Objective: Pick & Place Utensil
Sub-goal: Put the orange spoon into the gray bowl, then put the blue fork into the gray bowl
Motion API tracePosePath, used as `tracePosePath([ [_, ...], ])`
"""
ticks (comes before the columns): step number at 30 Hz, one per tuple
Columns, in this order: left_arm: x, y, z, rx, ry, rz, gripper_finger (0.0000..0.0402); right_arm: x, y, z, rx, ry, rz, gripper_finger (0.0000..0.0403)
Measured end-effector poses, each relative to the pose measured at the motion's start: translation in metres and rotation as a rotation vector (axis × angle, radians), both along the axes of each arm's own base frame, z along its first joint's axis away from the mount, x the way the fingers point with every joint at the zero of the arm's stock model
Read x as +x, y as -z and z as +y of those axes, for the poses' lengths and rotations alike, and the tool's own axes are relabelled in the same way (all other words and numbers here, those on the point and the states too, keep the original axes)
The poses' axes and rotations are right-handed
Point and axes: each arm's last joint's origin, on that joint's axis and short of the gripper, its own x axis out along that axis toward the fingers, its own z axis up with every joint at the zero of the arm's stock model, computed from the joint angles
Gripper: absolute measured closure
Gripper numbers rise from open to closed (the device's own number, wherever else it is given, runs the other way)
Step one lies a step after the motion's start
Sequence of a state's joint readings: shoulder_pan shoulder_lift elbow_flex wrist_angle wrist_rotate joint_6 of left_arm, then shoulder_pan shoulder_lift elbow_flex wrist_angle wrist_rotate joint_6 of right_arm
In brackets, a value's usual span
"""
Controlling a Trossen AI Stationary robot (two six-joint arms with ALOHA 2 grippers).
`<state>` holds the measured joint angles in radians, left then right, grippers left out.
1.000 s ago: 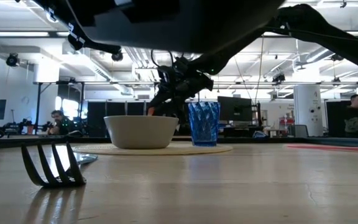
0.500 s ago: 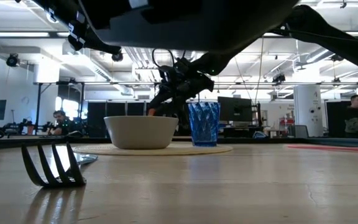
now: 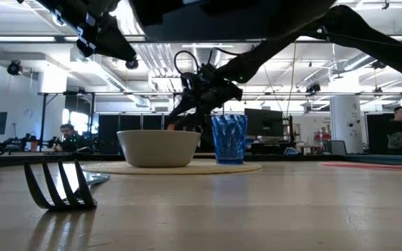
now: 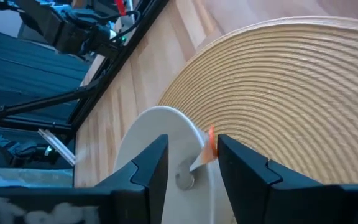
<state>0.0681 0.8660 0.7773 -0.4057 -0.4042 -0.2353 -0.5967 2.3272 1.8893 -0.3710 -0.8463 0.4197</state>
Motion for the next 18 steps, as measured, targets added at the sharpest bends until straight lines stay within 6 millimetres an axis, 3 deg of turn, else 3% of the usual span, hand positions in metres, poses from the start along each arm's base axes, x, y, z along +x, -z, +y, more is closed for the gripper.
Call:
tracePosePath([
  [12,0.0,0.0,0.0,-0.002,0.004,0.0,0.0275,-0.005,-0.002,-0.007,-0.008,0.021,-0.002,0.0268],
  [18,0.0,0.0,-0.001,-0.017,0.027,-0.002,0.0275,-0.009,-0.022,-0.007,-0.044,0.018,-0.041,0.0268],
])
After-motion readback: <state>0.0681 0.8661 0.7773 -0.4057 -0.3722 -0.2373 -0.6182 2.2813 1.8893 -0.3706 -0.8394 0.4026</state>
